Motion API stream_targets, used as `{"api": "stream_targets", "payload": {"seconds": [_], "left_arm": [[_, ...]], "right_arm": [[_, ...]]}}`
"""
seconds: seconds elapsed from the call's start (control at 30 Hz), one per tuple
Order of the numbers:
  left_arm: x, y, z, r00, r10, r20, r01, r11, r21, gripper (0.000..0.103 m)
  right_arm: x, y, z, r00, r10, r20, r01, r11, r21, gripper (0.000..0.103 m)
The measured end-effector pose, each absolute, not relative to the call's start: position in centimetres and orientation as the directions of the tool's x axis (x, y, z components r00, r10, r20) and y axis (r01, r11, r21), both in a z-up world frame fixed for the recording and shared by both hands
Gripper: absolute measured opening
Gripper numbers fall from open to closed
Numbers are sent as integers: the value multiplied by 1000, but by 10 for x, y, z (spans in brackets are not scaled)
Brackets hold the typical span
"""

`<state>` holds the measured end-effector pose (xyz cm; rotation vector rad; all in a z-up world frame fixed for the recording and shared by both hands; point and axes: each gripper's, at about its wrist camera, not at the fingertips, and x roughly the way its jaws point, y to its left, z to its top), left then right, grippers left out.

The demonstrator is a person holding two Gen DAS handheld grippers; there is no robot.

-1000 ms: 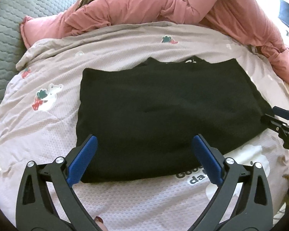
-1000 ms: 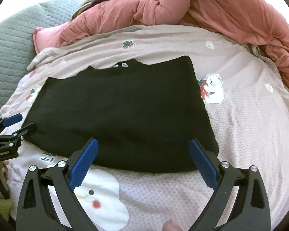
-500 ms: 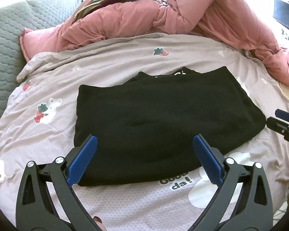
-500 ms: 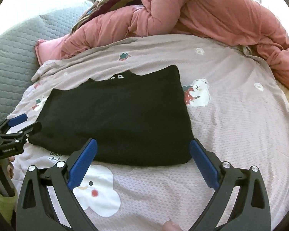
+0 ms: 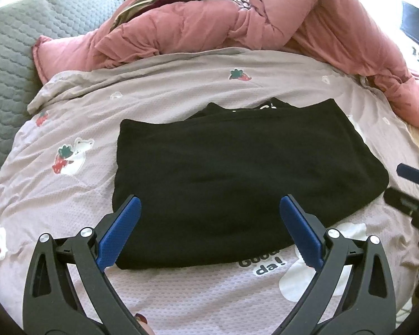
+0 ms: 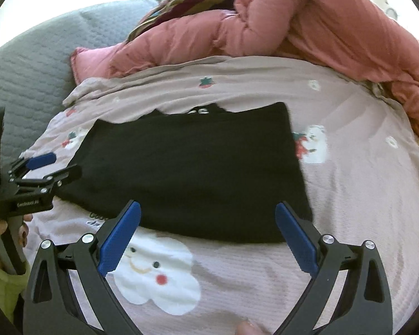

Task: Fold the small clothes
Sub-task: 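Move both grippers to the edge of the folded black sweatshirt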

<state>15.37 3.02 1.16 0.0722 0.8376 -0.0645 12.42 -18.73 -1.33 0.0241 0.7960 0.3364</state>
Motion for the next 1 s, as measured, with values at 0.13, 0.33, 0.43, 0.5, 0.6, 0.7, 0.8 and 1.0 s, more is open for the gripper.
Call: {"api": "stream_targets", "payload": {"seconds": [0.13,0.33,0.43,0.5,0.6,0.7,0.8,1.0], "left_arm": [[156,38,11,662,-26,-749,67,997,25,93],[162,57,10,656,-18,-755,23,1000,-3,93],[165,66,9,652,-9,-759,-2,1000,-13,93],[167,73,10,649,-8,-760,-17,1000,-25,93],[169,84,9,645,-3,-764,-42,998,-39,93],[171,93,8,641,-3,-768,-65,996,-58,93],[175,103,8,639,1,-769,-89,993,-73,93],[183,124,3,624,6,-782,-141,985,-104,93]], "right_arm": [[127,-167,-16,632,323,-704,-328,935,135,96],[129,-131,-23,601,347,-720,-401,910,105,96],[129,-116,-25,588,360,-725,-429,898,98,96],[130,-106,-27,579,368,-727,-450,889,91,96],[130,-91,-28,572,373,-731,-475,877,75,96],[130,-78,-29,564,380,-733,-501,863,62,96],[130,-66,-30,555,390,-735,-528,848,52,96],[129,-39,-38,539,394,-745,-579,815,12,96]]}}
